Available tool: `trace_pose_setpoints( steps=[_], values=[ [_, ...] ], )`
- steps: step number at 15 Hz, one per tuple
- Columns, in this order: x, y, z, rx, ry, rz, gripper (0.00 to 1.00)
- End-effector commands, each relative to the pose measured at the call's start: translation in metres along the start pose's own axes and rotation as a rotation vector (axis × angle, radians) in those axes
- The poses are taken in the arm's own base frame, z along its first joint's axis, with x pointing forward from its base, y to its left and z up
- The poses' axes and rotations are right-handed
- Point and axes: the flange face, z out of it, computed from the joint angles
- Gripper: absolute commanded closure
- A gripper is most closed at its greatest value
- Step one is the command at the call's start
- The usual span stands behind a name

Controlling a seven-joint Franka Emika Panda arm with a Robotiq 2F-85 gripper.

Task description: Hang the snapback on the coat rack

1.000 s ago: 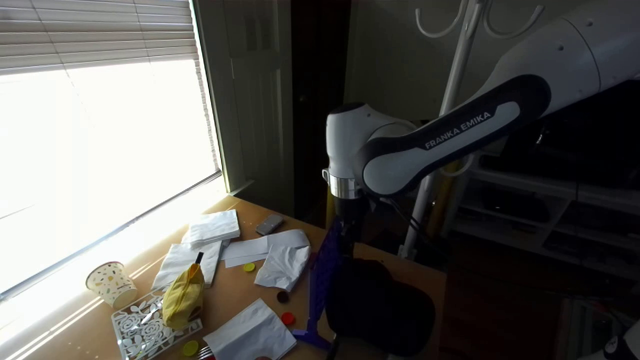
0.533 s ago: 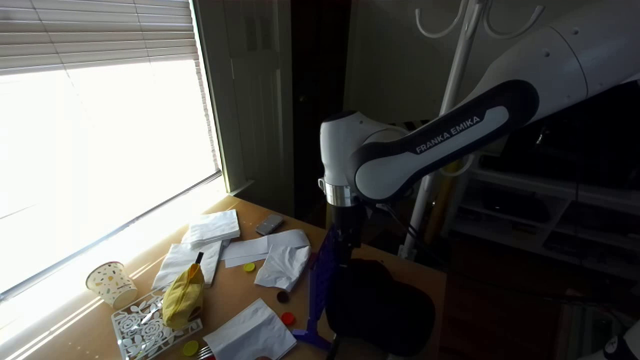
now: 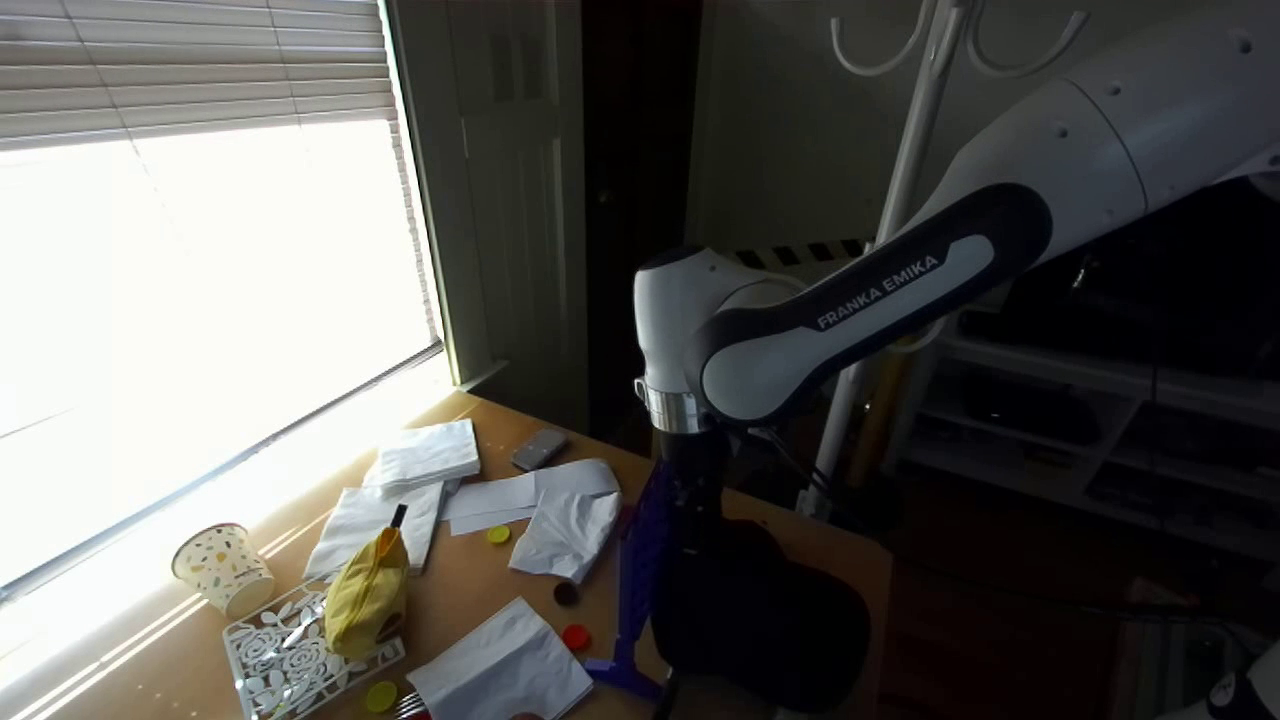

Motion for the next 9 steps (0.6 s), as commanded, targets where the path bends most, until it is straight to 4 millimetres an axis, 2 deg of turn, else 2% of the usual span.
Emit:
trace_pose_setpoints(
  steps=[1,3,9],
  values=[
    [0.0055,-0.0039,0.0044,0.017,-0.008,0.006,0.35],
    [0.0053,-0.0046,0.0055,0.017,-0.008,0.005,0.4],
    [-0.0013,-0.0119,0.0031,0.006,0.058,-0.01,0.31]
  ],
)
